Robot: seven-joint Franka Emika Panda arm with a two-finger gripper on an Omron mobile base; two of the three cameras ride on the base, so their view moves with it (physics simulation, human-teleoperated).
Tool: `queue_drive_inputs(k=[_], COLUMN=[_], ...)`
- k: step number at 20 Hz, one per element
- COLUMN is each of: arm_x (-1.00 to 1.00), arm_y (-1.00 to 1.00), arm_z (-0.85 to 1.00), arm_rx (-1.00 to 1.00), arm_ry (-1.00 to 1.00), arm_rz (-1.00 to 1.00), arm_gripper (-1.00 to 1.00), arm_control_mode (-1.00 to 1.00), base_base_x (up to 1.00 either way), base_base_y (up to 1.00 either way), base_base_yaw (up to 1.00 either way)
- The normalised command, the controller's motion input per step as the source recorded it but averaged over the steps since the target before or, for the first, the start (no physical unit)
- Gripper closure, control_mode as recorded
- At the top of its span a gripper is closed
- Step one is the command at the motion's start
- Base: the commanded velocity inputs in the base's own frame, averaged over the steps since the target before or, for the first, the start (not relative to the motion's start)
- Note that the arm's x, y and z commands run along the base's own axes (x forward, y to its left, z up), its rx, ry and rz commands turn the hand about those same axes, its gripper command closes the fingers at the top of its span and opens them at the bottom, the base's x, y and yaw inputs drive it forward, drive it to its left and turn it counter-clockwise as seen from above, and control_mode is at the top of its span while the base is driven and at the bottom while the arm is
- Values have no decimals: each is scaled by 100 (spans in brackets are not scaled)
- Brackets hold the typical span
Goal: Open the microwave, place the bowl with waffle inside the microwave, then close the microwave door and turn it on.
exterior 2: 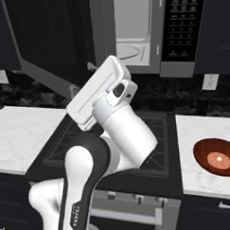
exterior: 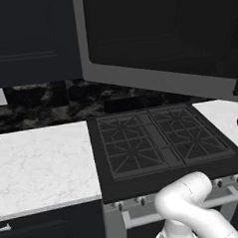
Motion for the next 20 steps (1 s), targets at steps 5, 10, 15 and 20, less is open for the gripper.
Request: queue_drive_inputs(k=[5,10,15,20], arm_x=[-100,-94,-79,-100], arm_y=[-100,-100,-100,-100], arm_z=[0,0,6,10], arm_rx=[-50,-63,-37,-29], arm_ry=[-23,-17,-2,-1], arm_rz=[0,-8,-26,-14], arm_gripper=[-100,-100,-100,-100], arm_control_mode=[-100,-100,-100,-100], base_base_x=[0,0,0,0], base_base_y=[0,0,0,0], base_base_yaw=[0,0,0,0])
